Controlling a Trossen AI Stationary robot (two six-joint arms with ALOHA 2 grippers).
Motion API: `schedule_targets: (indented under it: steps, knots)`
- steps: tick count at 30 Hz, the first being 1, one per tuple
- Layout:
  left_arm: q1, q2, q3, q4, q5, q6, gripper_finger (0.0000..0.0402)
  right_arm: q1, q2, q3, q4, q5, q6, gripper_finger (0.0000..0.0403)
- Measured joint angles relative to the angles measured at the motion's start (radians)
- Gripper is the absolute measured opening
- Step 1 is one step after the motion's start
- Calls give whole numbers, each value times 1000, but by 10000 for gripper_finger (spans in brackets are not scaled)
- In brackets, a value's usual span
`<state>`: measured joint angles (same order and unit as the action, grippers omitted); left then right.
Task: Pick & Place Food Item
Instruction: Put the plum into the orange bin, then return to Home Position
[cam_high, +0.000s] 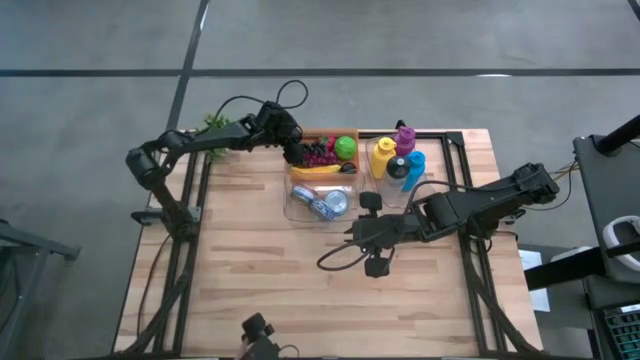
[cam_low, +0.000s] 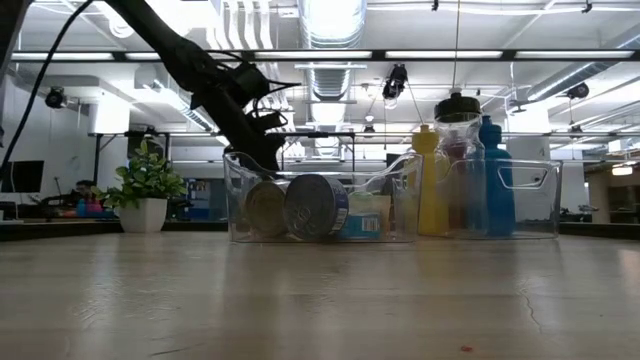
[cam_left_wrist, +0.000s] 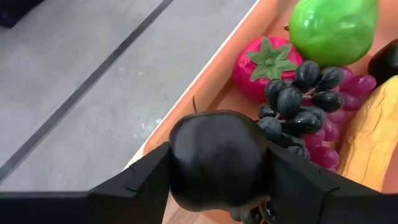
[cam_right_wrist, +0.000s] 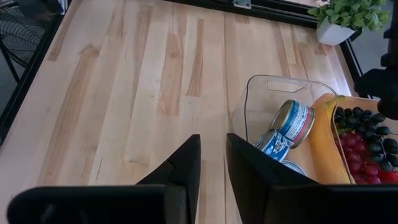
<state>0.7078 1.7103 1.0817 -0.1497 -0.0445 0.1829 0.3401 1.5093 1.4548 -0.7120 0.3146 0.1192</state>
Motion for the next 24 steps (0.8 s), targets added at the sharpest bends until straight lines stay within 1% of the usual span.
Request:
schedule_targets:
  steps: [9,16,21,24]
  knots:
    - [-1,0,0,0,0,1,298,0,0,0,0,0,0,90]
    - [-2,0,0,1,0,0,340,0,0,0,0,0,0,96]
    - [-9,-2,0,0,-3,-4,346,0,0,0,0,0,0,88]
    - [-29,-16,0,-1,-50,11,325,0,0,0,0,0,0,81]
